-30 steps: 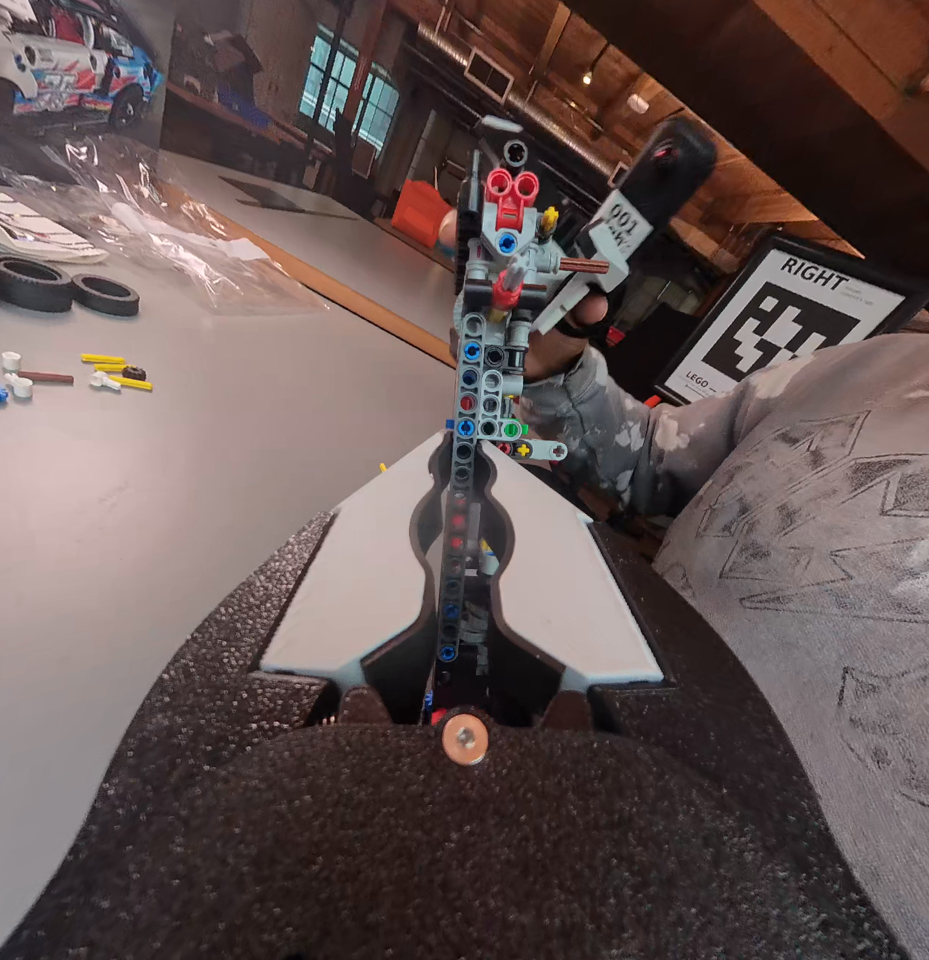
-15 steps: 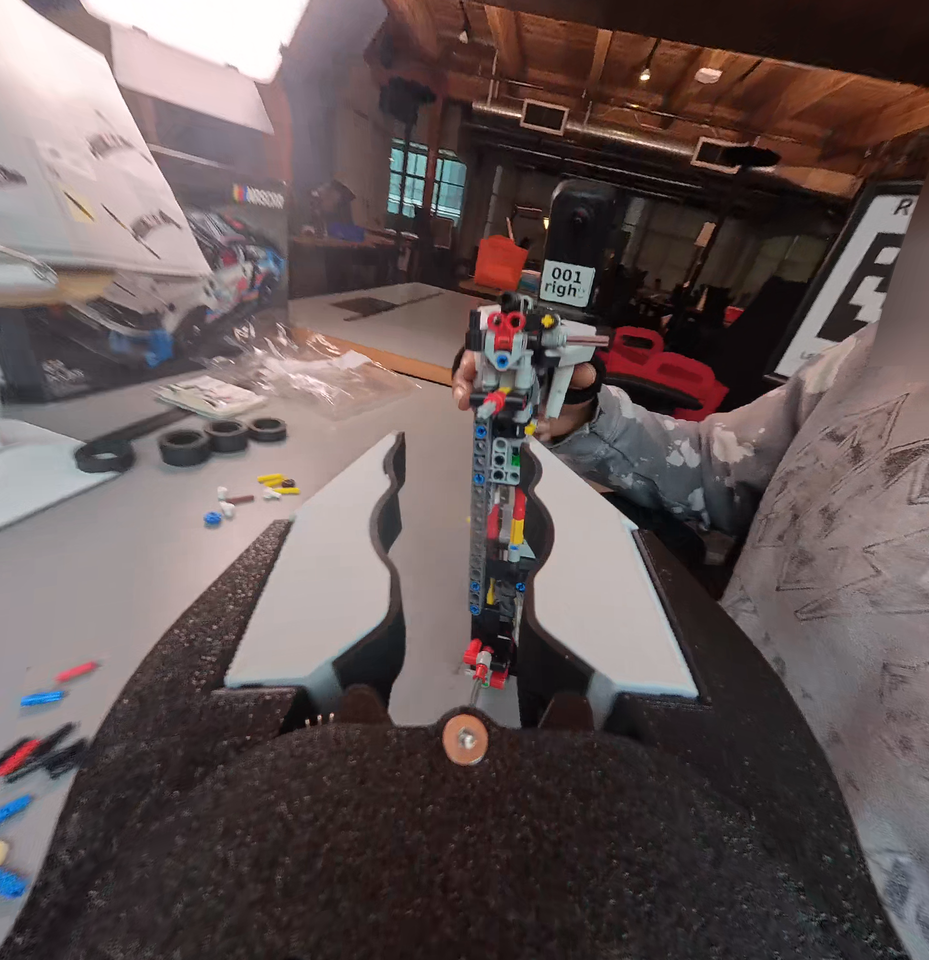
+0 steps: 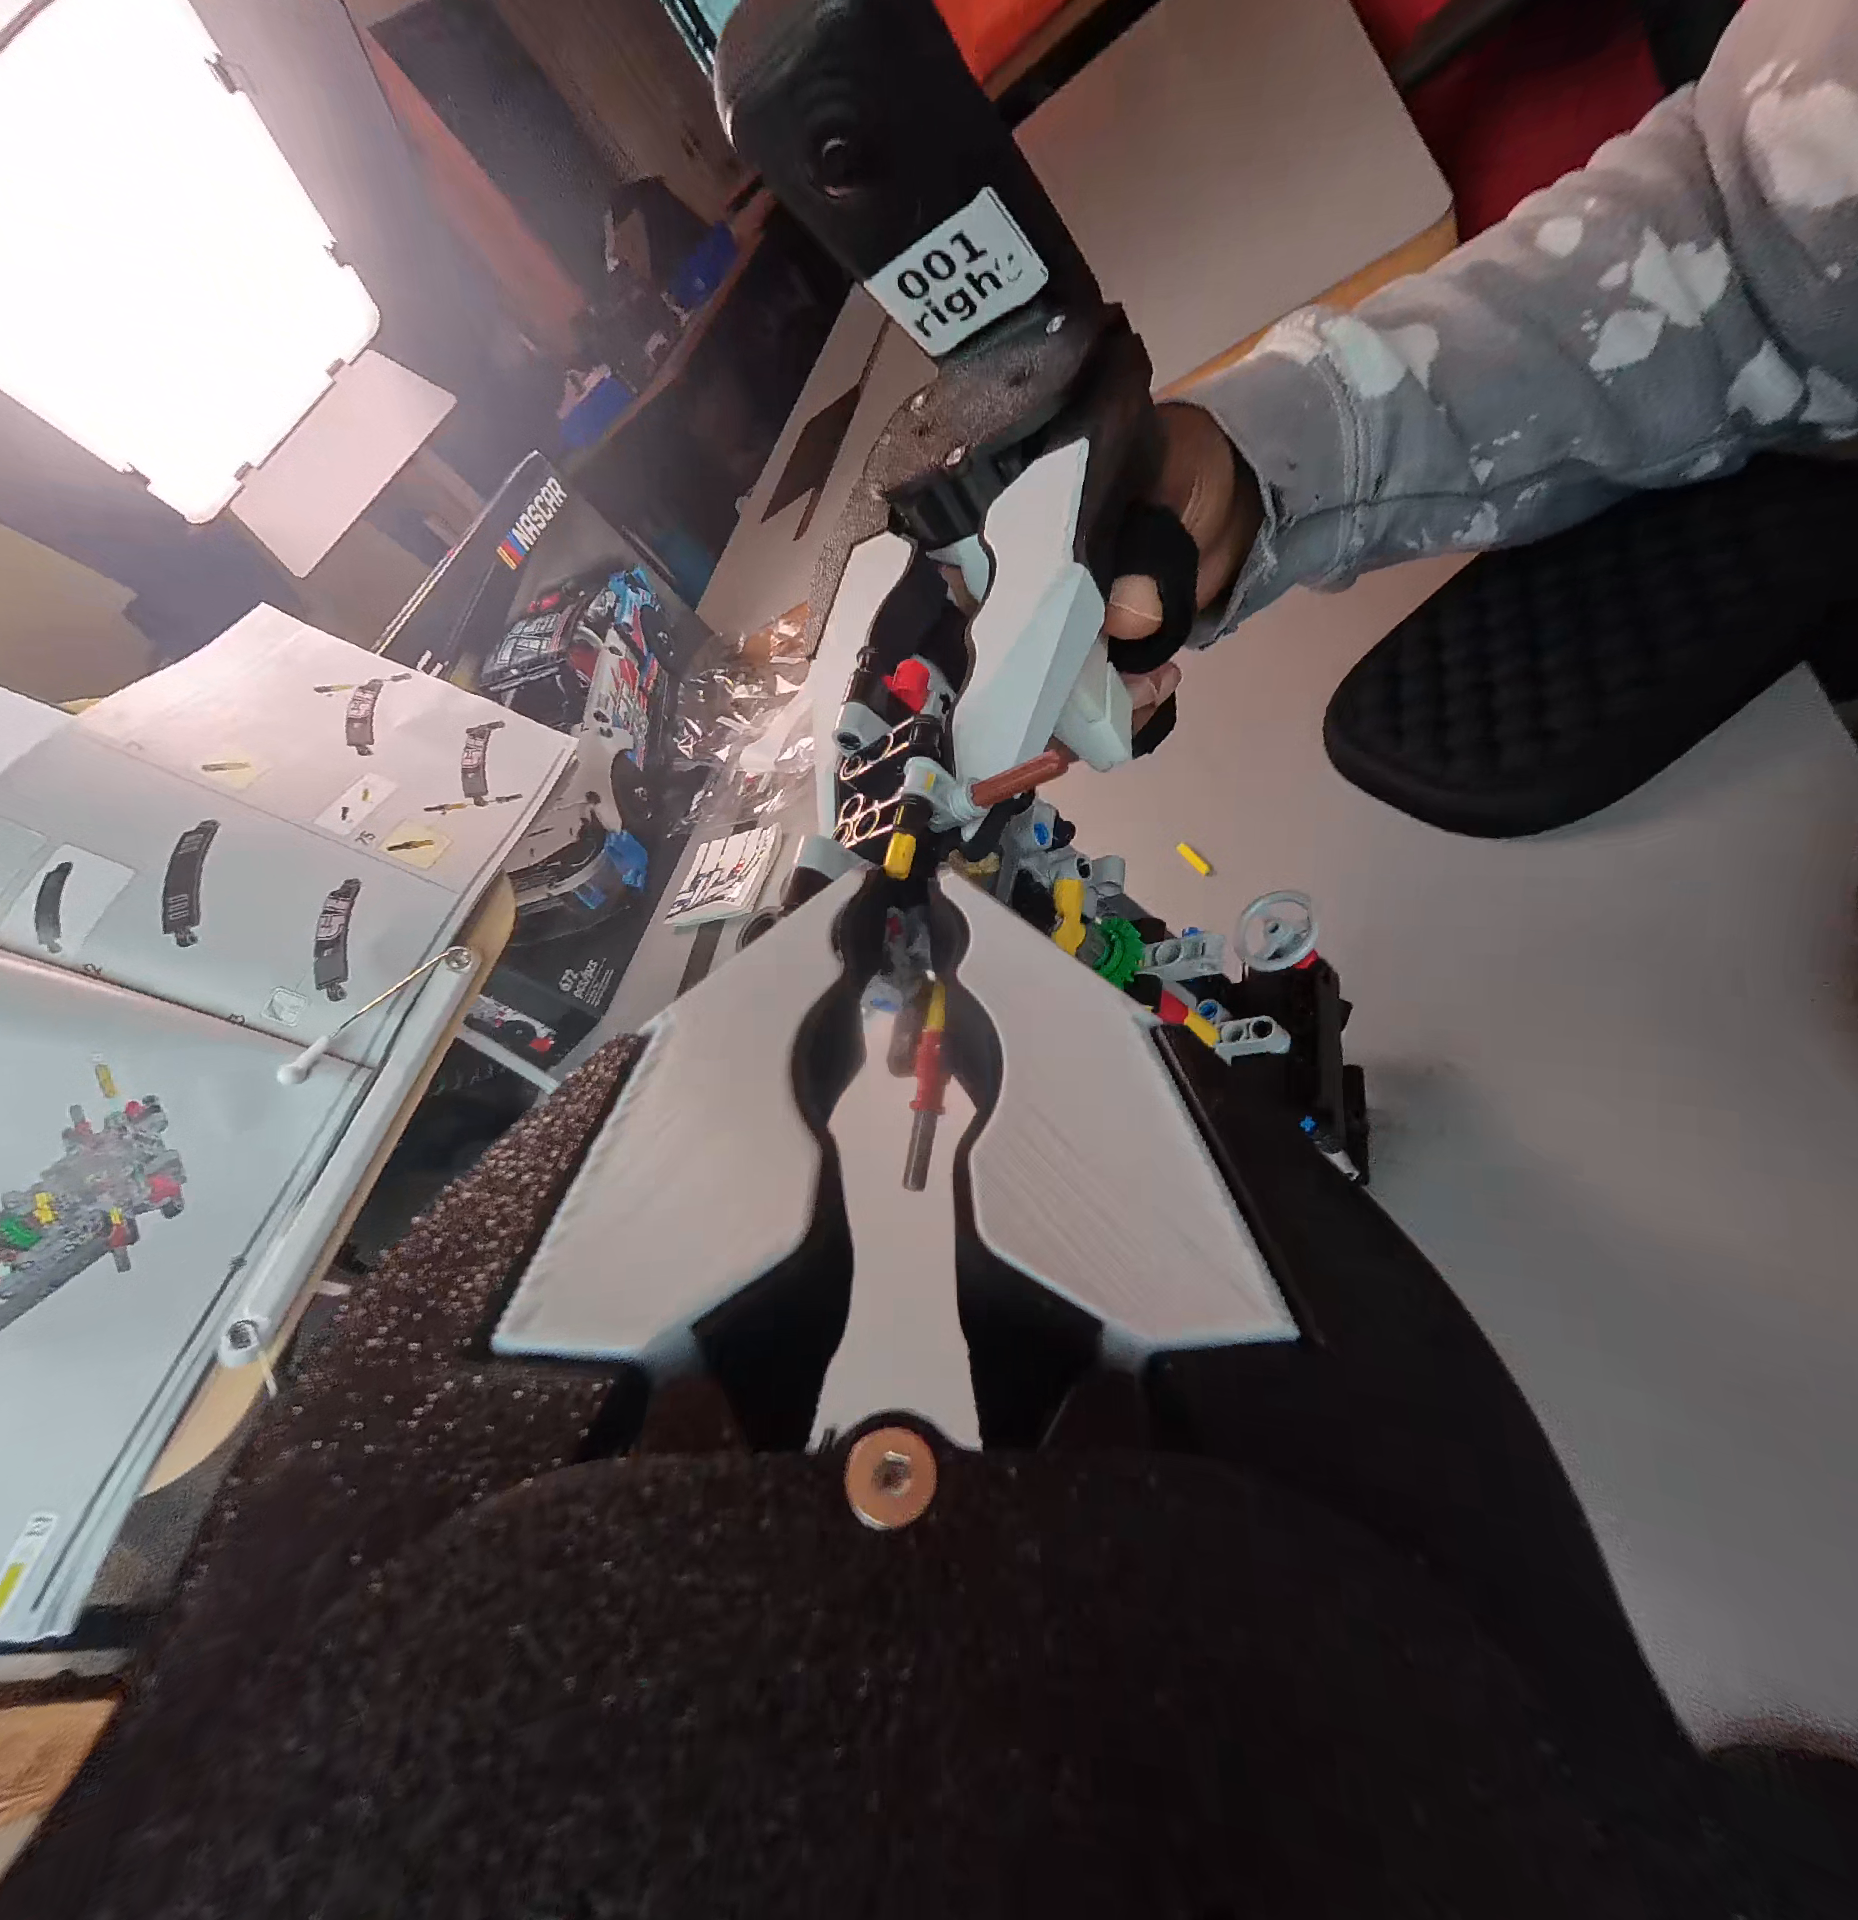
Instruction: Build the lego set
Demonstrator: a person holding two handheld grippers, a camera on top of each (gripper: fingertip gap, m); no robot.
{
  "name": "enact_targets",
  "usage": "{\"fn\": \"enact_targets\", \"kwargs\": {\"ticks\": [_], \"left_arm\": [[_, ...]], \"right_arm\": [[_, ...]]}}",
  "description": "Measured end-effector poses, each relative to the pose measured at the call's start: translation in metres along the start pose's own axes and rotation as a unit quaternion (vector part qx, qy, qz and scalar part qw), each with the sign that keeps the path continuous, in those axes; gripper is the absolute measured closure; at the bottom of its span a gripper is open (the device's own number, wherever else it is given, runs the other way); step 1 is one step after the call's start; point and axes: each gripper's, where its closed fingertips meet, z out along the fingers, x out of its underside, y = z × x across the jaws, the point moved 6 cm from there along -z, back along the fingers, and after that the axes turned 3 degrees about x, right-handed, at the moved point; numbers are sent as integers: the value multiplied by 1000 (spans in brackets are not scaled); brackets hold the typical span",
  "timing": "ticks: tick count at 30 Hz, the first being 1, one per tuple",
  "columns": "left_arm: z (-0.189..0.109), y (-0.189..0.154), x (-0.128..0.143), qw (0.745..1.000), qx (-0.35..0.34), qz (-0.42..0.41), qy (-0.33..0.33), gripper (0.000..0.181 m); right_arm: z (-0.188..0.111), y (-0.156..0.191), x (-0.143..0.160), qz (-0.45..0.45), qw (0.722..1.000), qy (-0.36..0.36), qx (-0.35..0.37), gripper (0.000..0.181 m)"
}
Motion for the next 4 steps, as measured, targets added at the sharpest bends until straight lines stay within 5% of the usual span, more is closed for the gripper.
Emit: {"fn": "enact_targets", "kwargs": {"ticks": [4], "left_arm": [[-3,0,-1,997,-13,50,51,174]], "right_arm": [[5,0,-2,-7,1000,20,8,152]]}}
